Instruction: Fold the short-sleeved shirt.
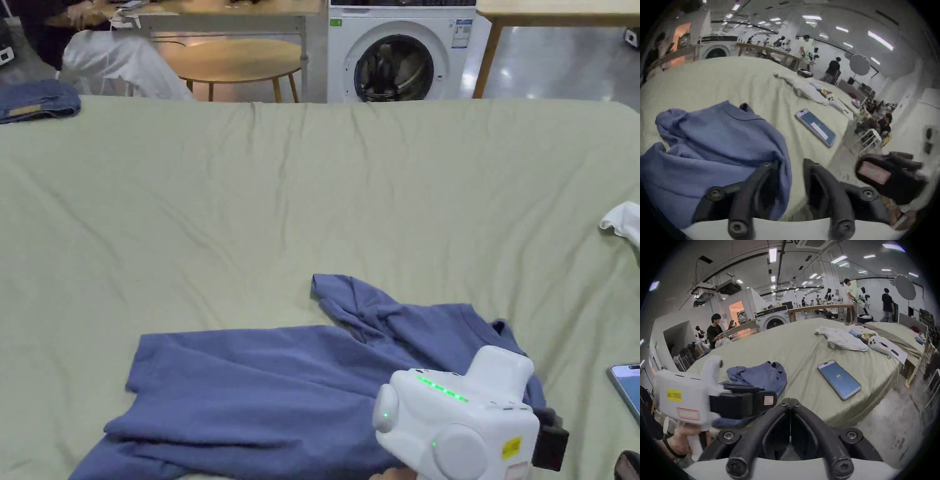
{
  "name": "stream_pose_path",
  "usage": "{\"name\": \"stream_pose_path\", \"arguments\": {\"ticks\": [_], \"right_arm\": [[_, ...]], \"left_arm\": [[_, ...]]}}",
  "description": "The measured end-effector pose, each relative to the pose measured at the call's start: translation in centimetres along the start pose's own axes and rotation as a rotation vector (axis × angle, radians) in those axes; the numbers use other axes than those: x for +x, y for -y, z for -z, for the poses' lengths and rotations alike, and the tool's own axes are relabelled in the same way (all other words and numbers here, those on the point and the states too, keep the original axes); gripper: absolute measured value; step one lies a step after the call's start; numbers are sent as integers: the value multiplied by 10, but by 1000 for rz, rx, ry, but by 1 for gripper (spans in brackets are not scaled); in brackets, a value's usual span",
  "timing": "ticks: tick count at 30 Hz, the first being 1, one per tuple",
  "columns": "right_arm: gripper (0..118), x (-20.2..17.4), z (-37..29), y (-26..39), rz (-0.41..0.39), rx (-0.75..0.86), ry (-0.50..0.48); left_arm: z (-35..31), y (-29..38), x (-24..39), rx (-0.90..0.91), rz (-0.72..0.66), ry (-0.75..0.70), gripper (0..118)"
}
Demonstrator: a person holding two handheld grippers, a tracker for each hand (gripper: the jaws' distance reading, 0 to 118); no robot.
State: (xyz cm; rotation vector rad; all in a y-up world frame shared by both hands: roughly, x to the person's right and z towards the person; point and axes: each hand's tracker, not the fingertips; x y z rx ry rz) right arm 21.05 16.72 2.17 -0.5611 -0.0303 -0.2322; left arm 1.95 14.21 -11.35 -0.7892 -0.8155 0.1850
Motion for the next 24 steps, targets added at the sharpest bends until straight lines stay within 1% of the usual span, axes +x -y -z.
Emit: {"name": "stream_pose_path", "arguments": {"ticks": [1,2,4,7,9,12,13,14,15,16,18,21,24], "right_arm": [[0,-2,0,-1,-7,3,-8],[0,-6,-1,-3,-26,8,-18],[0,-13,-5,-8,-88,30,-42],[0,-26,-15,-14,-159,97,-72],[0,-33,-18,-20,-182,129,-96],[0,-47,-20,-32,-210,155,-135],[0,-53,-20,-36,-224,163,-150],[0,-57,-21,-38,-239,172,-170],[0,-61,-21,-40,-252,180,-185],[0,-64,-20,-41,-259,184,-193],[0,-68,-17,-39,-266,185,-212],[0,-73,-10,-38,-281,167,-215],[0,-75,-6,-40,-268,158,-202]], "left_arm": [[-19,-1,-3,37,-16,-18,43],[-36,-4,-4,83,2,-47,43],[-92,-4,-11,184,65,-189,43],[-180,0,-25,336,79,-363,43],[-233,8,-25,459,54,-505,43],[-291,35,-27,588,94,-697,43],[-304,45,-29,593,100,-741,41],[-315,54,-31,580,96,-764,35],[-326,61,-32,556,76,-786,20],[-335,67,-32,533,44,-814,0],[-348,80,-35,554,0,-829,0],[-357,90,-40,518,-27,-848,0],[-355,88,-51,428,-34,-887,0]]}}
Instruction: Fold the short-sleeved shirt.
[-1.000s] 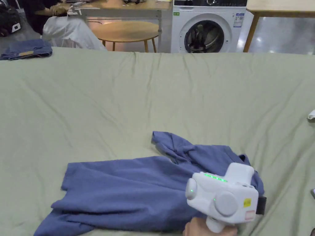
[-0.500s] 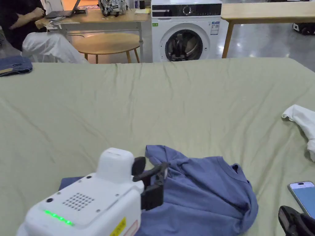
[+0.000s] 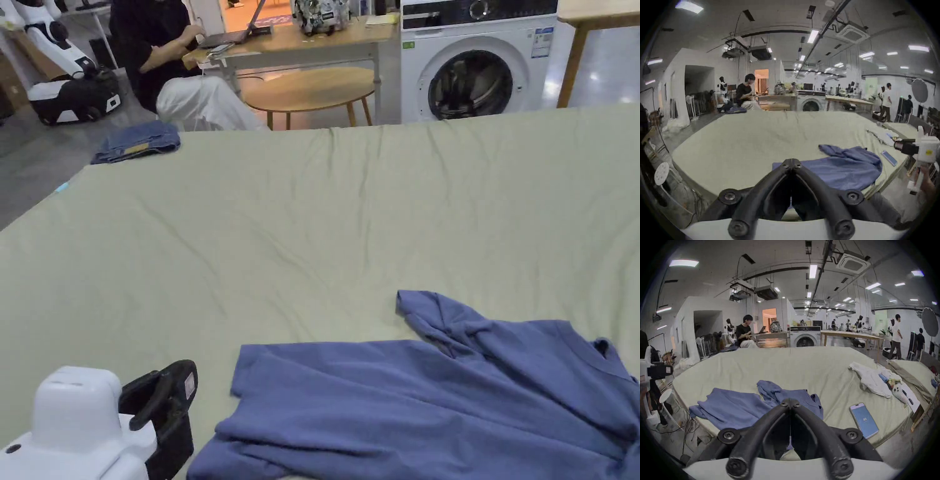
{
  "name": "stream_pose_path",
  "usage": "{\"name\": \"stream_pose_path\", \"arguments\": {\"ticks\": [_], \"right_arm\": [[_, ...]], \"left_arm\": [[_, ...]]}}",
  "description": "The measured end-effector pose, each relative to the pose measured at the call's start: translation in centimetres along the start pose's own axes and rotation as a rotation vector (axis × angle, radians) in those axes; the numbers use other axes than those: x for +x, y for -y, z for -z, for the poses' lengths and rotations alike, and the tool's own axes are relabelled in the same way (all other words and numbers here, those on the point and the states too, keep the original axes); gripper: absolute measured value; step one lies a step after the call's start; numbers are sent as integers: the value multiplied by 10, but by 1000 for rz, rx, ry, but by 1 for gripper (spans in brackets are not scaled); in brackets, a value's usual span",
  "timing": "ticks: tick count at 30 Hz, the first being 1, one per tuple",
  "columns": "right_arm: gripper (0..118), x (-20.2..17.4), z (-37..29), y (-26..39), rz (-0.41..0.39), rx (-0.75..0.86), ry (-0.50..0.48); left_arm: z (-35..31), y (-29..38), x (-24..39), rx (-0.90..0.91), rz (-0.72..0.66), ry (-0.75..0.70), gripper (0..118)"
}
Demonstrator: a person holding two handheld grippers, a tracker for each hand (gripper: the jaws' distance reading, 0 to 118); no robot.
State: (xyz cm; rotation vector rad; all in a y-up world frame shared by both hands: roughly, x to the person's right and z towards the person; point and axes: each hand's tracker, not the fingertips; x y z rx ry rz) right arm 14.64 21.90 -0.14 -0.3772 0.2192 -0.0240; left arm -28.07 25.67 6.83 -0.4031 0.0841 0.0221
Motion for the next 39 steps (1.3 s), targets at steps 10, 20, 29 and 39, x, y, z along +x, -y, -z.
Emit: {"name": "stream_pose_path", "arguments": {"ticks": [10,20,29,39], "right_arm": [[0,24,3,12,47,-54,16],[0,68,3,34,196,-102,62],[0,90,-1,46,255,-153,130],[61,68,43,44,290,-261,59]], "left_arm": [[117,-26,-37,-235,-185,143,42],[295,11,-36,-620,-235,53,43],[313,22,-9,-661,-114,-28,0],[312,19,-6,-692,-73,-26,0]]}}
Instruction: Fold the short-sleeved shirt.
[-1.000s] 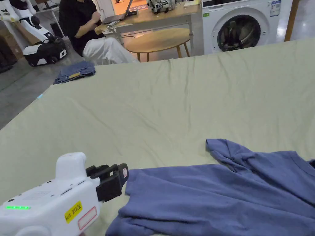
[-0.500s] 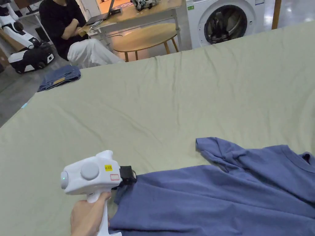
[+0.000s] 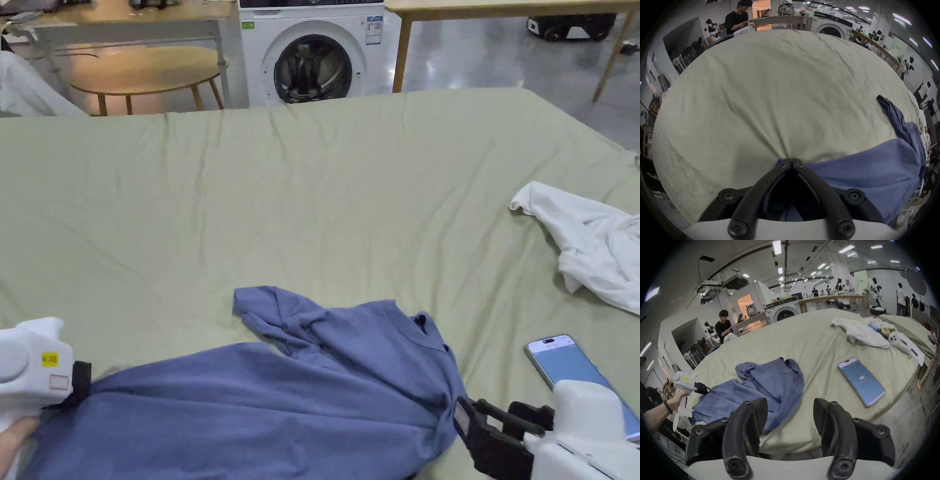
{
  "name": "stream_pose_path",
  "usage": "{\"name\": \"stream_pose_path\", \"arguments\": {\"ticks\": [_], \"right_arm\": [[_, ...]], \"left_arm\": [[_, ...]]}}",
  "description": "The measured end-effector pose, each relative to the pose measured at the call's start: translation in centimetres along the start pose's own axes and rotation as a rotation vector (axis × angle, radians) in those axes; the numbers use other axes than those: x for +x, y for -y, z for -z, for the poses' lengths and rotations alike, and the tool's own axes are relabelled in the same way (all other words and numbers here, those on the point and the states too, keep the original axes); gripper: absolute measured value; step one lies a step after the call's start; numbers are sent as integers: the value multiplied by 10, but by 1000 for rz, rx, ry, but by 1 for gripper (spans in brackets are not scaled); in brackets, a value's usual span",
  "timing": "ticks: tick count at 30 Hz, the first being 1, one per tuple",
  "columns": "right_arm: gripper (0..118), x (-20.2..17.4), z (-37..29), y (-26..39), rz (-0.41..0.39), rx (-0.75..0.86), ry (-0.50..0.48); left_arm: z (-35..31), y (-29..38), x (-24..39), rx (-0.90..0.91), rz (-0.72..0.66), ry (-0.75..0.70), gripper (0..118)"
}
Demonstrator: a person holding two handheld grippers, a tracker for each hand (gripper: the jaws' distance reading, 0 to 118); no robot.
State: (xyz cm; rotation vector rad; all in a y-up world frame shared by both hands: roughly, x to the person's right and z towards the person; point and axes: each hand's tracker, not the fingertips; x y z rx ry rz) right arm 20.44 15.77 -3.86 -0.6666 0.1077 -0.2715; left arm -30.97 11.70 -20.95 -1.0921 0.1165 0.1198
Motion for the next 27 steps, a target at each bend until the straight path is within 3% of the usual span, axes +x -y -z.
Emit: {"name": "stream_pose_path", "arguments": {"ticks": [3,4,5,6,8,10,13,20,27], "right_arm": [[60,1,47,-1,30,-100,23],[49,7,64,-2,63,-156,27],[24,16,79,-2,104,-196,10],[8,23,86,1,155,-220,-13],[7,32,83,3,230,-216,-54],[6,32,67,-6,186,-182,-64],[6,17,45,-34,43,-51,-93],[6,-29,9,-129,-49,154,-167],[6,-74,-33,-240,-88,321,-204]], "left_arm": [[-4,3,-1,1,-5,8,0],[-5,3,-2,2,-8,12,0],[-6,4,-3,3,-14,19,0],[-6,3,-6,6,-30,30,0],[-13,4,-14,19,-60,73,0],[-40,10,-22,194,-58,111,0],[-99,12,-25,344,-53,181,0],[-234,-14,-57,686,-107,241,0],[-324,-47,-82,876,-111,250,0]]}}
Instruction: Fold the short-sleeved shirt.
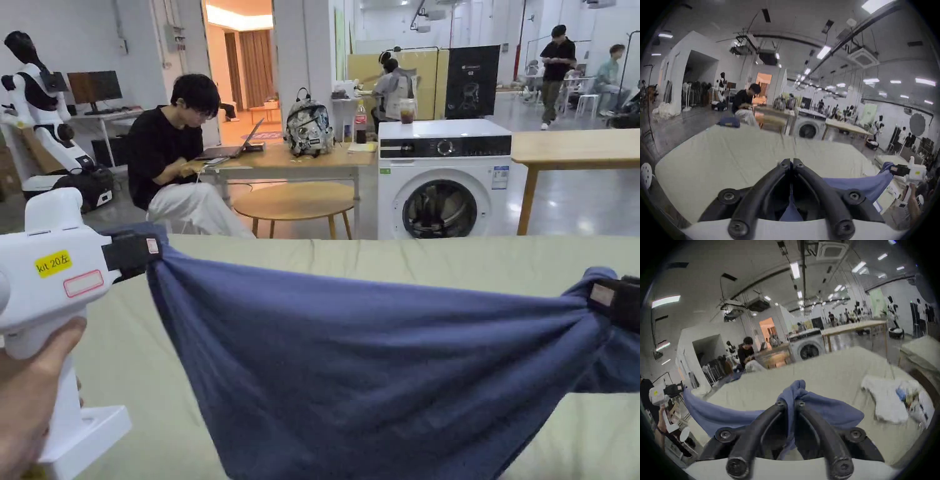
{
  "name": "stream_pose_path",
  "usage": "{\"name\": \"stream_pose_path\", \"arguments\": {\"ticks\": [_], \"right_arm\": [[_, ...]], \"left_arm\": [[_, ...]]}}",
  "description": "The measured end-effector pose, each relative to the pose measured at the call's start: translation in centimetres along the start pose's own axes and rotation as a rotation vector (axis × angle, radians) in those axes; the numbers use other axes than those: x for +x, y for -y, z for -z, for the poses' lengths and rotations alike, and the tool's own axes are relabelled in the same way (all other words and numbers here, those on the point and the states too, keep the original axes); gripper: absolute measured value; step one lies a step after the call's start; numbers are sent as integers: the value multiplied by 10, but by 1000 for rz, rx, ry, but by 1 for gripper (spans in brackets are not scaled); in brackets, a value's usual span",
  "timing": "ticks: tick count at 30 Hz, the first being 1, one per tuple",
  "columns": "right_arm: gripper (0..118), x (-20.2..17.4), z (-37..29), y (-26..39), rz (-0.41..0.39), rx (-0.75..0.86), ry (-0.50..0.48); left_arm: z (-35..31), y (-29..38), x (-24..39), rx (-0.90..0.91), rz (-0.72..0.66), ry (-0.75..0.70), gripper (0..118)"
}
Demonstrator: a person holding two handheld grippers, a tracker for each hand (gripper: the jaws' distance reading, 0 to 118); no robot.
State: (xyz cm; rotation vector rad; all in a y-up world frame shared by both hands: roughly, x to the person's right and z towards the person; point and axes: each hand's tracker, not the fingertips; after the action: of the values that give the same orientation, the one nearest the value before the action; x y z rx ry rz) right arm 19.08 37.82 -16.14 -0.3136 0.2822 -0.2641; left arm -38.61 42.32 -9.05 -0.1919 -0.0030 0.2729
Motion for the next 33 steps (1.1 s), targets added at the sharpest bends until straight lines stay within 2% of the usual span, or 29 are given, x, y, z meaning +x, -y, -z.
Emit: {"name": "stream_pose_path", "arguments": {"ticks": [3,6,11,16,20,26,30,33], "right_arm": [[6,-7,17,-42,-15,38,-18],[6,-20,32,-84,-78,77,12],[6,-37,58,-142,-116,116,41],[6,-60,94,-178,-183,121,70],[6,-63,121,-192,-210,133,79],[6,-53,168,-179,-233,87,125],[6,-27,193,-132,-203,3,112],[6,-1,188,-90,-157,-55,85]], "left_arm": [[4,-24,12,36,36,-22,0],[14,-51,12,85,47,-23,0],[34,-92,28,129,50,-38,0],[68,-117,40,156,82,-89,0],[98,-132,30,148,88,-103,0],[129,-101,30,81,74,-122,0],[151,-46,16,1,63,-93,0],[140,1,8,-81,35,-67,0]]}}
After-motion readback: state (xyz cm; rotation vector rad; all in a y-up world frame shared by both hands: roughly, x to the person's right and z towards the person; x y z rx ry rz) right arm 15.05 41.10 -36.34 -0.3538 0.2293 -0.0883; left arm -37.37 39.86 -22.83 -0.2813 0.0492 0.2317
